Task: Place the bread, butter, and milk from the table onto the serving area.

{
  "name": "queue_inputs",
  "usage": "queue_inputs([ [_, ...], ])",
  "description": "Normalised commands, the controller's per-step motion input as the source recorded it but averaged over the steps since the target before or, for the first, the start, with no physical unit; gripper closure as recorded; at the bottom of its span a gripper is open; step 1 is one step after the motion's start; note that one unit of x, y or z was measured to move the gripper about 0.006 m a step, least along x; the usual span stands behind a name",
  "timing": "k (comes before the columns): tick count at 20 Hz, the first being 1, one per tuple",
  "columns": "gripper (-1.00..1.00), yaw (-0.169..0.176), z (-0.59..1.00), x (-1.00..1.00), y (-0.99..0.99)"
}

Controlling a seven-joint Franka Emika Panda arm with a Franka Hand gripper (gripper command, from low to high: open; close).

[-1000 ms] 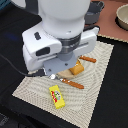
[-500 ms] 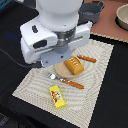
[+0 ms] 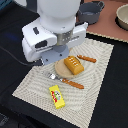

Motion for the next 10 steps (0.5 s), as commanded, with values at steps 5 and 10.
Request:
queue_inputs([
  [5, -1.0, 0.0, 0.21, -0.92, 0.65],
  [10, -1.0, 0.0, 0.17, -0.92, 0.67],
])
